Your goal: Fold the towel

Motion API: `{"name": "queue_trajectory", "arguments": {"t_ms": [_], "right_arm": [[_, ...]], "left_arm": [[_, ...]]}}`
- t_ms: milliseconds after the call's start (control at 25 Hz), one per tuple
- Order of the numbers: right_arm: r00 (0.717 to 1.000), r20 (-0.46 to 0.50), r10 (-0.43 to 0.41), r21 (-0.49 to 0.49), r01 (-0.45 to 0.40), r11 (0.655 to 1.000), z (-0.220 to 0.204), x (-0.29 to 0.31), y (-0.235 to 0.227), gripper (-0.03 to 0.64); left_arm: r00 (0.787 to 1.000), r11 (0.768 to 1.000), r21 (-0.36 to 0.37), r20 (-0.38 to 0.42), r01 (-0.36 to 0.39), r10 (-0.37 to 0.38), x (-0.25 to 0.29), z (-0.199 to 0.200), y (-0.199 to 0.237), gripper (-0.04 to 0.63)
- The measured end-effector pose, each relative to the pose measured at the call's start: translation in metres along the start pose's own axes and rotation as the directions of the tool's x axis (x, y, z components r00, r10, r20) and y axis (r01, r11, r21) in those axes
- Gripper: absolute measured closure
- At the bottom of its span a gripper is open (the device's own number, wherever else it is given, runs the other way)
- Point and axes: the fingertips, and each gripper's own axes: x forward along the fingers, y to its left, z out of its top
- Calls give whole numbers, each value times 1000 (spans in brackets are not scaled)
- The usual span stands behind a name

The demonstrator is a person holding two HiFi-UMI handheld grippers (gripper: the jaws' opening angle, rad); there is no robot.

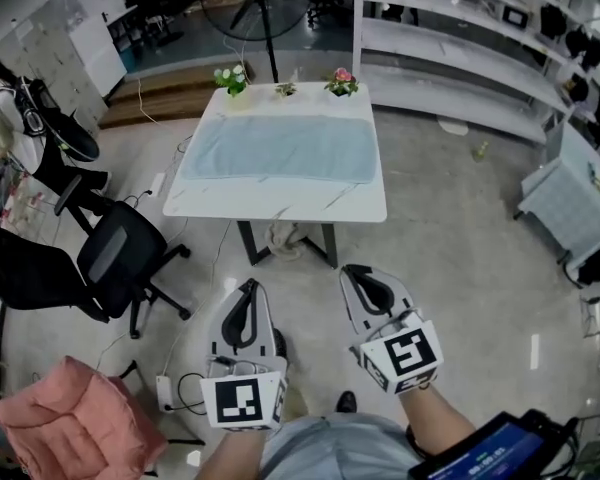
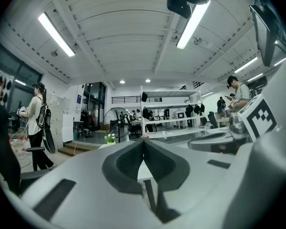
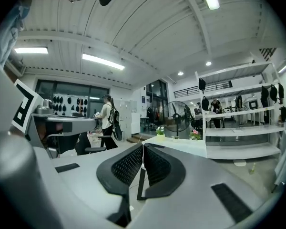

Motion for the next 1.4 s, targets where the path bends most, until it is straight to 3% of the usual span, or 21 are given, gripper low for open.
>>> {"name": "queue_trajectory", "arguments": {"t_ms": [280, 480, 920, 1400], "right_arm": [[995, -65, -74, -1, 74, 997, -23, 117, -19, 589], [982, -101, -161, -22, 160, 987, -28, 180, -44, 589], [962, -76, -263, -25, 262, 965, -5, 269, -66, 595], [938, -59, -341, -26, 340, 940, 10, 286, -94, 595]], "left_arm": [[999, 999, -34, -34, -8, 7, 93, -25, 120, 588], [997, 998, -50, -54, 45, -48, 157, -30, 172, 588], [979, 981, -8, -54, 194, -194, 241, -28, 210, 588], [960, 962, 1, -64, 272, -272, 286, -46, 208, 588]]}}
